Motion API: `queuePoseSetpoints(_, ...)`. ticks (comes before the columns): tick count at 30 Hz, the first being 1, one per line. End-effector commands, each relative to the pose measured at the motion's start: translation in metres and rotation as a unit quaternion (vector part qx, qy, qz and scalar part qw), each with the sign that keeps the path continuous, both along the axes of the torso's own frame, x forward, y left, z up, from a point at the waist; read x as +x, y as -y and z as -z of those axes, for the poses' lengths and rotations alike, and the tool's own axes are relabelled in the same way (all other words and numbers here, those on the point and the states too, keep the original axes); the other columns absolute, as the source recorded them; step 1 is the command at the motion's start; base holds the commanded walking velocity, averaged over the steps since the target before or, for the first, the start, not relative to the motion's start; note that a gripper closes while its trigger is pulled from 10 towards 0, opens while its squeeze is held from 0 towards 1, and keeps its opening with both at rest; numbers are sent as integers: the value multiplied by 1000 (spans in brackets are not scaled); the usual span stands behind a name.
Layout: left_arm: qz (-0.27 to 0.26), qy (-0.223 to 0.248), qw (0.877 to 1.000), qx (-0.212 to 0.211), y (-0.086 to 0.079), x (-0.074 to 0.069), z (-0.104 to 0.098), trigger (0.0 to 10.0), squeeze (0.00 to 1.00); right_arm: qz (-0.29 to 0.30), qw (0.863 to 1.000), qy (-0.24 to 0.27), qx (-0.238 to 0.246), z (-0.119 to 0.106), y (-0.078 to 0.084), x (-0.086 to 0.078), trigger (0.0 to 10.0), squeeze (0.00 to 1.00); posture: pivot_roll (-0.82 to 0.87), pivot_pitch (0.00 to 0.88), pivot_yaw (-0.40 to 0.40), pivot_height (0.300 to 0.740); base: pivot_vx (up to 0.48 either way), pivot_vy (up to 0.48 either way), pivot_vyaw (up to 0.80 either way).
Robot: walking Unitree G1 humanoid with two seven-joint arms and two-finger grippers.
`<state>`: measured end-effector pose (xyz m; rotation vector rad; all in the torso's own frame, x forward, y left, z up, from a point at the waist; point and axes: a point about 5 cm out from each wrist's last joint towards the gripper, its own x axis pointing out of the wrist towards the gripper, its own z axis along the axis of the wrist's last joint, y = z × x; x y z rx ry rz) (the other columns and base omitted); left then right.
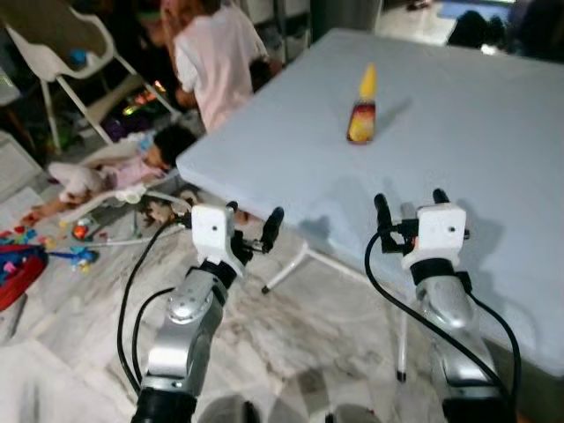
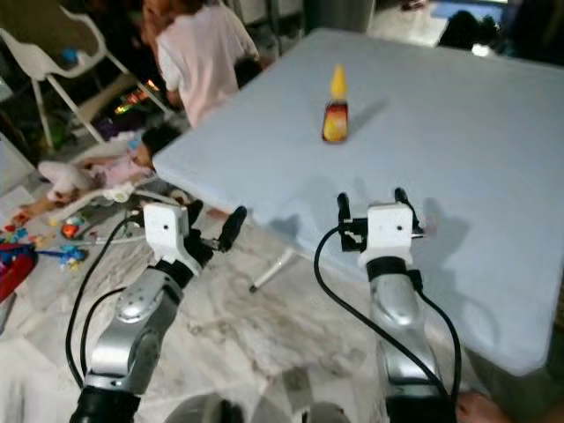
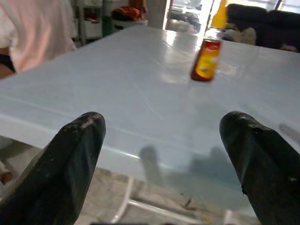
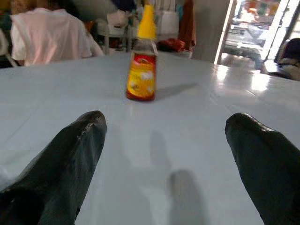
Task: Restocking fridge
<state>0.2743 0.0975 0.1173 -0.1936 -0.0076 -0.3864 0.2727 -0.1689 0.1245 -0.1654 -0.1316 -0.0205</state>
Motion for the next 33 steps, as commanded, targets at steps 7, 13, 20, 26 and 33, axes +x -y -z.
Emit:
queuePoseSetpoints(7, -22, -9, 1000, 21, -10, 1, -1, 10000, 0, -1, 1000, 4, 2, -3, -8, 1, 10000, 0, -73, 141, 68, 740, 184, 389, -366)
queuePoseSetpoints(13, -12, -13, 999, 28, -6, 0, 2, 10000, 0, 3, 1000, 0, 3, -1, -10, 3, 10000, 0, -73, 131, 67, 740, 0, 460, 0)
queuePoseSetpoints(20, 12, 10, 1000, 21, -2, -6, -2, 10000, 0, 17, 1000, -5, -7, 1, -8, 5, 10000, 0, -67, 127, 66, 740, 178, 0, -571)
queuePoseSetpoints(26, 13, 17, 1000, 21, -1, -5, -3, 10000, 0, 10, 1000, 0, -5, 0, -9, 6, 10000, 0, -72, 124, 66, 740, 346, 0, -73)
queuePoseSetpoints(33, -5, 20, 1000, 22, -4, -3, -5, 10000, 0, 10, 1000, 0, -4, 1, -10, 7, 10000, 0, -65, 118, 59, 740, 455, 0, 0)
